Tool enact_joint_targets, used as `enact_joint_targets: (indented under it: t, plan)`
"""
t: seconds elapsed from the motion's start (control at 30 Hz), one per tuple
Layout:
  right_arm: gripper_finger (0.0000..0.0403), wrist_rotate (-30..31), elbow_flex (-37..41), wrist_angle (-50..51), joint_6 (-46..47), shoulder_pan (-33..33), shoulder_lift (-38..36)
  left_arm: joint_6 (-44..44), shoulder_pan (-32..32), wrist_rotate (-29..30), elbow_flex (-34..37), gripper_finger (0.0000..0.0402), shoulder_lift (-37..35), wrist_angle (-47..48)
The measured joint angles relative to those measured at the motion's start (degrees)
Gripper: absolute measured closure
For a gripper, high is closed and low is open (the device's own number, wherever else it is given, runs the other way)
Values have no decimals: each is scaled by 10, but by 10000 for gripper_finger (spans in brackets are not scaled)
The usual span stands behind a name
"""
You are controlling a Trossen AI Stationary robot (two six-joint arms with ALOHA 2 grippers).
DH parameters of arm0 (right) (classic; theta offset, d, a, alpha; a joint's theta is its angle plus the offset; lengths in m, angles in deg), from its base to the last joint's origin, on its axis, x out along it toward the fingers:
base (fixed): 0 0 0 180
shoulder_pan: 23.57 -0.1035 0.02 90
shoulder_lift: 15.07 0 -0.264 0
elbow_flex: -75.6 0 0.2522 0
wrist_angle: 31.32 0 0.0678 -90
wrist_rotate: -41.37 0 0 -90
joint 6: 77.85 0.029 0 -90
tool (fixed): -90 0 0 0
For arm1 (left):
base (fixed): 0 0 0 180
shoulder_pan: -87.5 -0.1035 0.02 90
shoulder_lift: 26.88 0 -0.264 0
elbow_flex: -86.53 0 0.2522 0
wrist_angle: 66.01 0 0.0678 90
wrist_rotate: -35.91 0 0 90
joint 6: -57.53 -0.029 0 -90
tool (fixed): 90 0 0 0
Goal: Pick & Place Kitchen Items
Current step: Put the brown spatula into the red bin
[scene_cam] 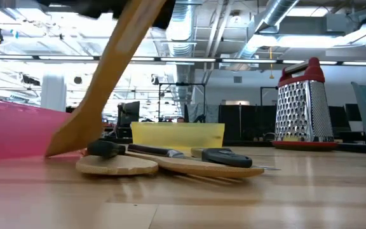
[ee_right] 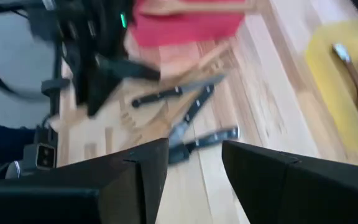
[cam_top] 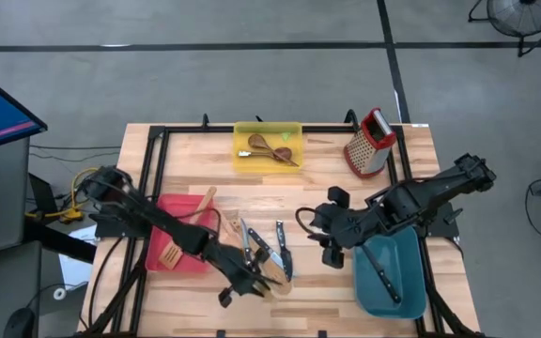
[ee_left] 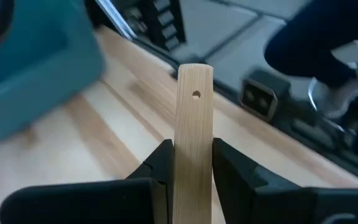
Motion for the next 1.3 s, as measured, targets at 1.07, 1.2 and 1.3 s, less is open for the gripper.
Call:
enact_joint_targets:
  t: [1.07,1.2,1.3]
  plan:
    - [240,195,33,56,216,-149,0,53,-24,35,-1,350,-211,-18]
    - [240,197,60,30,218,-156,0,92,-24,6,-1,350,-255,-40]
    - [240,196,80,2,218,-156,0,114,-20,-19,-1,350,-294,-60]
